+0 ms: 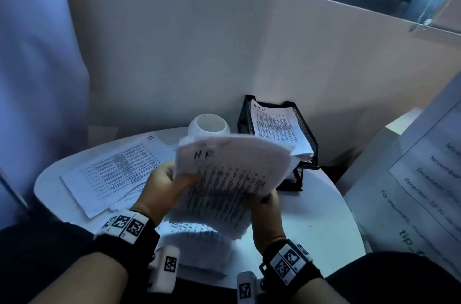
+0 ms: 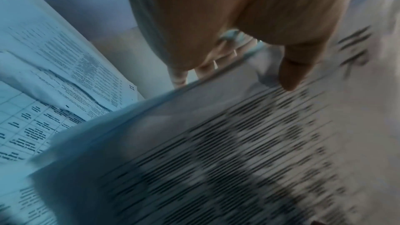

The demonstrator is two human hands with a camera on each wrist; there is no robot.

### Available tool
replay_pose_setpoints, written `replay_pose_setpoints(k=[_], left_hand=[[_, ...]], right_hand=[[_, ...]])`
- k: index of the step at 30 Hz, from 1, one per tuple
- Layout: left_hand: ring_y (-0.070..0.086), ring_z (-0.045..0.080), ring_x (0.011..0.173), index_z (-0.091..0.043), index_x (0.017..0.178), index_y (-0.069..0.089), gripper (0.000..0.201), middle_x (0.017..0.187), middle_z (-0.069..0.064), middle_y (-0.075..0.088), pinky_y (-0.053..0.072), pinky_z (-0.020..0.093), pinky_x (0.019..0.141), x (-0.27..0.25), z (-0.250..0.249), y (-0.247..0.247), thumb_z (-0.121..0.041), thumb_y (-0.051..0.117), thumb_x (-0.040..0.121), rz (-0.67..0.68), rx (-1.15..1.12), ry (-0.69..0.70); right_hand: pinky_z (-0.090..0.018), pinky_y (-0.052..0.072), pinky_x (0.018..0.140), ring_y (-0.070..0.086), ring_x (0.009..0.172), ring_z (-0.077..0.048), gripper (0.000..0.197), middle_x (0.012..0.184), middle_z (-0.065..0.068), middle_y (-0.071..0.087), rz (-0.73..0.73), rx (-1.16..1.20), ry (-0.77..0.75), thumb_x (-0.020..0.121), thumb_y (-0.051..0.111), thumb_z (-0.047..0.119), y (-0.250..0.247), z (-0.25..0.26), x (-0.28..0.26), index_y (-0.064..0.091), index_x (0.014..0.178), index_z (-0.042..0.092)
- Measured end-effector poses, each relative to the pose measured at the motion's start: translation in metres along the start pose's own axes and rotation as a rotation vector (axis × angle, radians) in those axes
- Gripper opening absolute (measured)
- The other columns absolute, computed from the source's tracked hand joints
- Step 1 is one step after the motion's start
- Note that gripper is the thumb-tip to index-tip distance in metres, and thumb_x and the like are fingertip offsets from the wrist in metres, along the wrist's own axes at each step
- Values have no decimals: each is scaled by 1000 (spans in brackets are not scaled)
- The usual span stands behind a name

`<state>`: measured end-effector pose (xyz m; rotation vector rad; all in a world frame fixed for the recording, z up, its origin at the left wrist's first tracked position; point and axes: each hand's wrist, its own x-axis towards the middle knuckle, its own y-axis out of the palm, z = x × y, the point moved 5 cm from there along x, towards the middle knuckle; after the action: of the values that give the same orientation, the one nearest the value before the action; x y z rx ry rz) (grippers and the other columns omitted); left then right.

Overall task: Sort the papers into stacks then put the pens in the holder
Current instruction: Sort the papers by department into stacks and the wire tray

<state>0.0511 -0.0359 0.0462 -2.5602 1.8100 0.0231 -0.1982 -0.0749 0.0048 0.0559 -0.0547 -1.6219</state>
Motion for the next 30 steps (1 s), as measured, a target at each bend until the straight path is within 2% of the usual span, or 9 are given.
replay_pose_setpoints(k=[3, 9, 12, 15, 18, 21, 25, 29, 30], left_hand=[[74, 35, 99, -11, 100, 76, 43, 98, 14, 80, 59, 53, 92, -1, -6, -1, -22, 79, 59, 17, 6, 14], [61, 29, 71, 2, 85, 68, 12, 87, 28, 72, 48, 38, 64, 2, 16, 1, -9, 67, 88, 44, 403, -67], [63, 36, 69, 2, 76, 64, 26, 73, 24, 67, 49, 41, 63, 6, 26, 0, -17, 65, 94, 19, 536, -61], [58, 28, 63, 0, 70, 65, 31, 66, 19, 65, 51, 42, 65, 15, 25, -6, -25, 69, 88, -87, 388, -71], [74, 34, 85, -3, 85, 75, 35, 88, 18, 77, 58, 51, 86, 23, 27, -11, -37, 71, 80, -175, 150, -106], [72, 39, 92, -4, 89, 73, 18, 93, 21, 74, 57, 55, 91, 27, 35, -10, -20, 71, 96, -144, 65, -186], [71, 35, 78, -4, 97, 69, 21, 89, 19, 72, 58, 41, 69, 21, 40, -3, -24, 66, 101, -12, 125, -270], [77, 32, 71, -20, 109, 66, 17, 98, 6, 76, 58, 34, 63, 13, 27, 9, -34, 64, 101, 116, 173, -305], [76, 30, 70, -22, 110, 66, 14, 99, 6, 77, 57, 33, 63, 13, 25, 10, -33, 64, 101, 122, 179, -299]], right_hand=[[-44, 60, 81, 66, 93, -29, 27, 106, -27, 69, -2, 17, 11, 90, 56, -9, -1, -2, -1, 59, 114, 3], [-62, 55, 94, 67, 111, -40, 26, 113, -18, 73, 90, -44, 73, 91, 58, 5, 9, -21, -1, 63, 117, 8], [-50, 57, 94, 65, 110, -30, 35, 124, -12, 64, 23, -101, 214, 95, 68, 17, 0, -35, -5, 50, 125, 19], [-39, 53, 81, 58, 88, -16, 62, 134, -10, 50, -141, -130, 365, 92, 70, 13, -20, -52, -9, 34, 143, 19], [-41, 51, 76, 60, 80, -23, 60, 112, -12, 61, -112, 60, 581, 92, 69, 11, -22, -79, -14, 35, 141, 24], [-39, 53, 65, 59, 66, -27, 17, 77, -7, 60, 43, 270, 730, 96, 63, 13, -8, -88, -24, 54, 111, 12], [-41, 59, 74, 73, 92, -32, 29, 115, -16, 75, 128, 299, 697, 100, 51, 3, 4, -88, -25, 64, 125, 8], [-56, 57, 92, 70, 108, -42, 31, 120, -24, 71, -16, 398, 719, 98, 49, -6, -12, -102, -19, 62, 126, -3], [-54, 60, 88, 71, 104, -41, 31, 119, -24, 71, -68, 432, 723, 98, 49, -7, -19, -105, -17, 62, 126, -3]])
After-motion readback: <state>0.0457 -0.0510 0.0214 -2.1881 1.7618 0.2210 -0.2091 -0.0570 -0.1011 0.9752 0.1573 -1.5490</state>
